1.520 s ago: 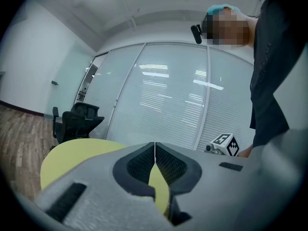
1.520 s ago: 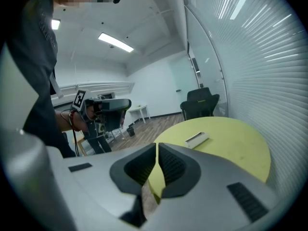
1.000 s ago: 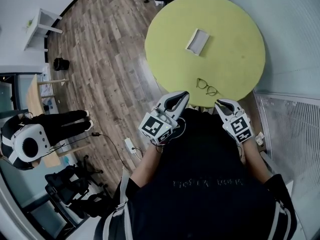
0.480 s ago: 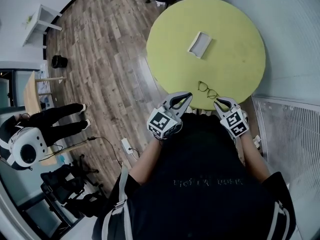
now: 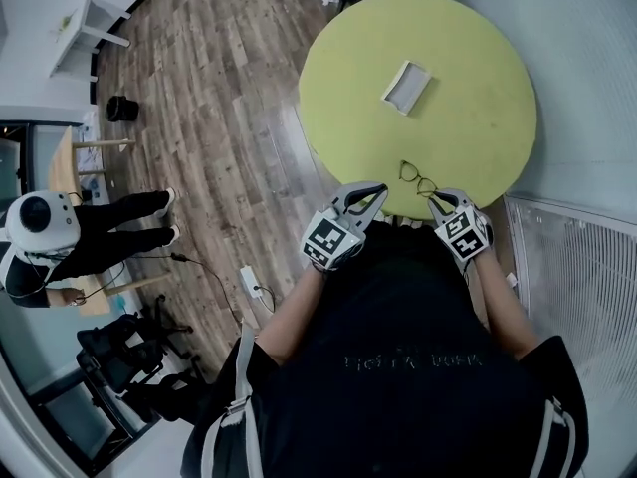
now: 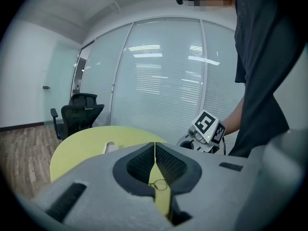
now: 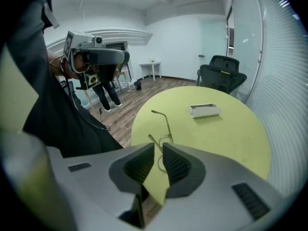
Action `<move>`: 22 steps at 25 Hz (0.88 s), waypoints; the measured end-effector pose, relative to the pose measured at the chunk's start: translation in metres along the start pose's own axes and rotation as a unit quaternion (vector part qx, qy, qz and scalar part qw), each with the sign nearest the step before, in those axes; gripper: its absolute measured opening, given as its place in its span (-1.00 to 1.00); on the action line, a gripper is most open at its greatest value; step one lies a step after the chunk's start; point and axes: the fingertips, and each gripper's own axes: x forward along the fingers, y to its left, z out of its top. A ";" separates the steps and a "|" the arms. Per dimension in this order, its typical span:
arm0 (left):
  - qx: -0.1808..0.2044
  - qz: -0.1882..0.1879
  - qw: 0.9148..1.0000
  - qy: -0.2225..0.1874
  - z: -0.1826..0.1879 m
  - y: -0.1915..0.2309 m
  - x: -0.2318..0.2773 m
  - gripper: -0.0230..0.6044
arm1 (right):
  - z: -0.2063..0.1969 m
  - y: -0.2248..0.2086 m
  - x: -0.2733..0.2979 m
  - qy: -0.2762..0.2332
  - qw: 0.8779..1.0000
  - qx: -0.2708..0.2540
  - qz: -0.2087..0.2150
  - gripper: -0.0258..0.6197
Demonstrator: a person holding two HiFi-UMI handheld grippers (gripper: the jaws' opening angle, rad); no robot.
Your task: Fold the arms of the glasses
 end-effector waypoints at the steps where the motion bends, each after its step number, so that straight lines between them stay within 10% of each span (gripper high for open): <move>1: -0.003 0.000 1.000 0.000 0.000 0.000 0.001 -0.86 | -0.004 -0.002 0.004 0.010 1.000 -0.004 0.001 -0.82; 22: -0.030 0.042 0.999 0.014 -0.017 0.008 -0.014 -0.86 | -0.042 -0.014 0.060 0.088 0.994 -0.067 -0.001 -0.83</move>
